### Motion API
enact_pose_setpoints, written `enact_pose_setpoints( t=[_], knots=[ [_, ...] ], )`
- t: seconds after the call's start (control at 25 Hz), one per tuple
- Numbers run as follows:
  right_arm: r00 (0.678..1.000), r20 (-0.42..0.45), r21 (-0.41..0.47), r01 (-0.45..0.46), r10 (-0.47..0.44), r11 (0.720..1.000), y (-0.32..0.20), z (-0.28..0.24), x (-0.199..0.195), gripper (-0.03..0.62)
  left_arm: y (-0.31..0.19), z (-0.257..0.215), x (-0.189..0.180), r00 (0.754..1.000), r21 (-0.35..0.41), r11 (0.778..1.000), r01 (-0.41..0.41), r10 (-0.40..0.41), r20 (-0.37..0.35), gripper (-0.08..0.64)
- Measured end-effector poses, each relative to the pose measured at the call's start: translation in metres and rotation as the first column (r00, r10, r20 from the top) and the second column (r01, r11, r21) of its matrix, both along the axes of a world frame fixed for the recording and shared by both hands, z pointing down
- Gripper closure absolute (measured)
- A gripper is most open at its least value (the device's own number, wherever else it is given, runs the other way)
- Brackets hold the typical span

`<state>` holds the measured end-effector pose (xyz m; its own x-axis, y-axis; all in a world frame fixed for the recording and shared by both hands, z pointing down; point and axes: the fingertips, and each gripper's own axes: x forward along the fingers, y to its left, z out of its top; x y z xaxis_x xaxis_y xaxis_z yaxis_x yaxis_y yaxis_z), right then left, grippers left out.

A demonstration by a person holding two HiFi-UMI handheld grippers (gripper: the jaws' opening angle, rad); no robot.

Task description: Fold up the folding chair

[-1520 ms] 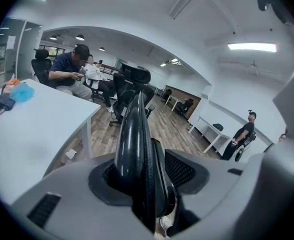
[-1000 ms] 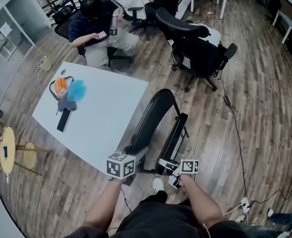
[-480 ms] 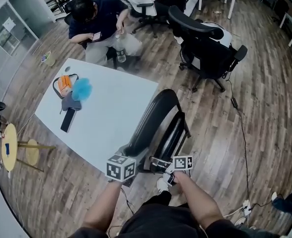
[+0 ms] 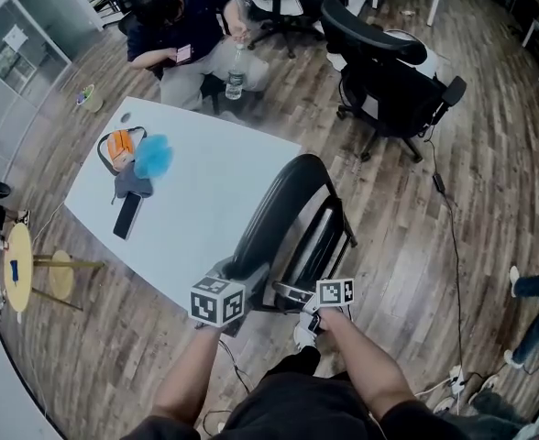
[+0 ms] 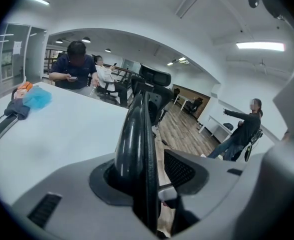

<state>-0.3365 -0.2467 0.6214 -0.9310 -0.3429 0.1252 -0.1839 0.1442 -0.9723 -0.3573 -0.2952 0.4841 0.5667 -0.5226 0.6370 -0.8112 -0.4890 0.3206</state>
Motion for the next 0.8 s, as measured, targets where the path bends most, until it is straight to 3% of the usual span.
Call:
enact_pose_setpoints(
  t=[0.44,0.8],
  knots=[
    [0.999,-0.009,-0.009,0.053,-0.053,0.999,-0.011,0.014,-0.029,0.189,-0.019,0.025,-0.044,0.995,-0.011,0.997,0.077,-0.076,0.070,0.367],
    [0.999,-0.012,-0.025,0.041,-0.041,0.999,-0.015,0.023,-0.045,0.189,-0.024,0.039,-0.066,0.991,-0.002,0.994,0.112,-0.112,0.069,0.368]
  ],
)
